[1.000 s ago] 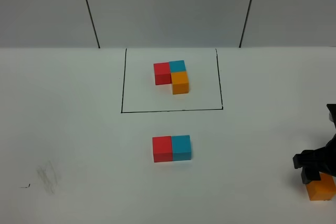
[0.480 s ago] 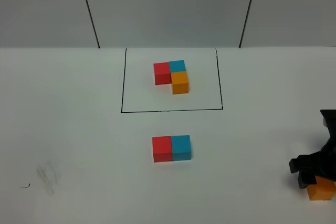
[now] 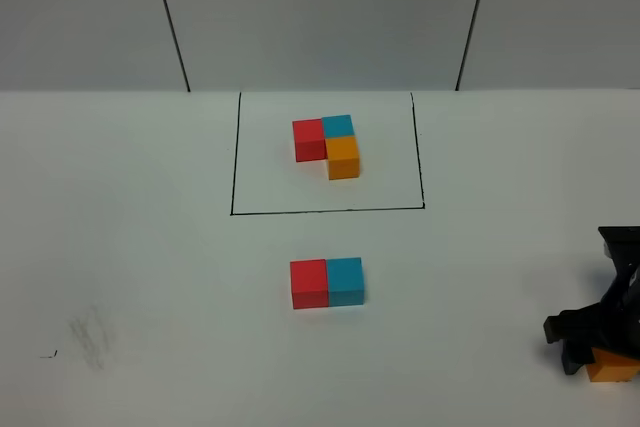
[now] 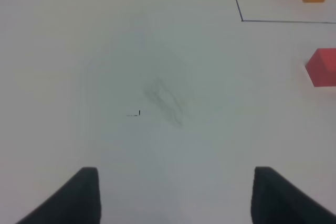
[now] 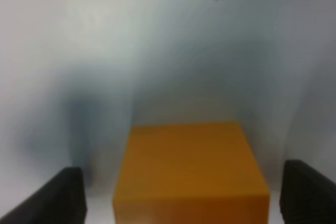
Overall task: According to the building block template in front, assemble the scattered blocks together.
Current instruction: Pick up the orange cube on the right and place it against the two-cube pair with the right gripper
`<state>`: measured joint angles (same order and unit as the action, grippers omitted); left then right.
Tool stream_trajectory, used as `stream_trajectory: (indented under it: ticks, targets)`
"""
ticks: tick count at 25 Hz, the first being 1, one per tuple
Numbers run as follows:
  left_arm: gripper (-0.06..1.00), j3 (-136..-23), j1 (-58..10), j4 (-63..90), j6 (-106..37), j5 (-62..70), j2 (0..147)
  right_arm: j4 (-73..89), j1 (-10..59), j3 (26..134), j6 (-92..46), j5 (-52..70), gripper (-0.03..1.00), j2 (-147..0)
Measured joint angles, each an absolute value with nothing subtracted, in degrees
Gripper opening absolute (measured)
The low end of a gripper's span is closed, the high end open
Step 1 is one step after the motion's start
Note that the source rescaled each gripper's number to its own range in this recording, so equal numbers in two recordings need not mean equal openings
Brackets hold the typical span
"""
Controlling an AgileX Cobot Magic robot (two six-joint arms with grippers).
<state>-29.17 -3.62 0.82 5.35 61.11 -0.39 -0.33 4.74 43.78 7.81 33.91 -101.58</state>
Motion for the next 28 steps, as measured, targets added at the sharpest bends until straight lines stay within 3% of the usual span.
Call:
stream_trajectory:
  ticks: [4, 11, 28]
  targets:
    - [0.96, -29.2, -3.6, 0.8, 5.3, 61.1, -0.4, -0.3, 4.7, 43.8, 7.8, 33.5, 0.45, -102.2]
    - [0.96, -29.2, -3.6, 0.8, 5.3, 61.1, -0.4, -0.3, 4.7, 43.8, 7.8, 32.6, 0.03, -102.2]
    - [0.96, -29.2, -3.6, 0.8, 5.3, 61.1, -0.4, -1.0, 4.7, 43.8, 7.6, 31.7, 0.02, -102.2]
